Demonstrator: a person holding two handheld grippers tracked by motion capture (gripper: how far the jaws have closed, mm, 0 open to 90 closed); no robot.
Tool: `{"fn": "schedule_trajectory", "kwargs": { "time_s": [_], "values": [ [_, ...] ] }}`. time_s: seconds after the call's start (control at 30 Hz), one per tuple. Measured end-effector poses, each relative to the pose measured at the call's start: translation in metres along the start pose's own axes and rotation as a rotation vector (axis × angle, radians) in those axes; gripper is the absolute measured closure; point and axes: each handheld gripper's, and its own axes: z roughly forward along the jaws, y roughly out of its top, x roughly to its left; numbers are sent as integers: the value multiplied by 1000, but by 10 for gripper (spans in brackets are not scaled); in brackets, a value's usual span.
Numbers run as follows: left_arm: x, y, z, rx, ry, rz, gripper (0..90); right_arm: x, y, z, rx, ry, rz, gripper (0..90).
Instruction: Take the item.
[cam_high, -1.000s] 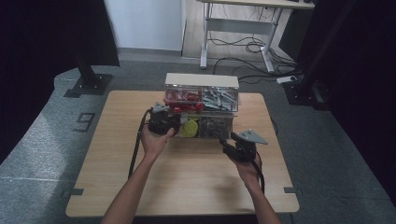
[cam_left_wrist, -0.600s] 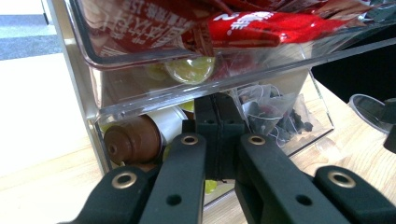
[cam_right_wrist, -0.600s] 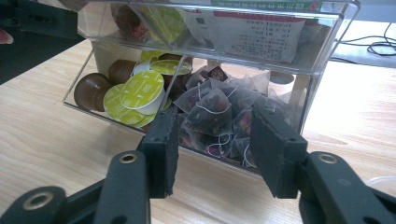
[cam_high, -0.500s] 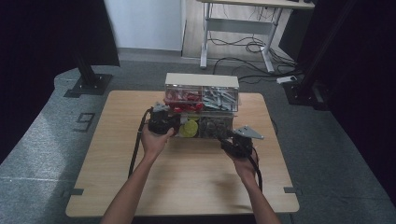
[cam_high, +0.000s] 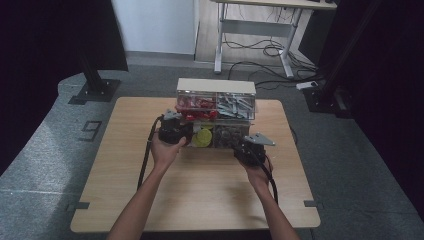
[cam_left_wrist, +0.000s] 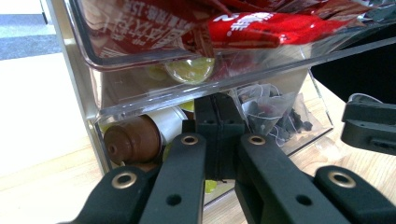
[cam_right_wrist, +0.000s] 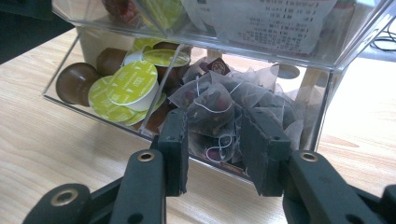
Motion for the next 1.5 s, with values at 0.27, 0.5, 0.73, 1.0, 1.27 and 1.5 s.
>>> {"fn": "schedule_trajectory", "kwargs": {
  "time_s": [0.27,0.5,0.73,1.0,1.27,1.5],
  "values": [
    [0,0,0,1,-2,-1,900,-2,-1,10,11,-11,-1,618],
    [0,1,0,4,-1,0,900,-2,-1,17,14,-15,3,618],
    [0,1,0,3,-1,0,900,-3,0,23,15,-25,2,615],
    [0,1,0,6,-1,3,900,-1,5,28,14,-30,-6,614],
    [0,2,1,10,0,3,900,-4,4,39,17,-43,5,603],
    [1,2,1,11,-2,2,900,-5,3,46,13,-48,10,591]
  ]
}}
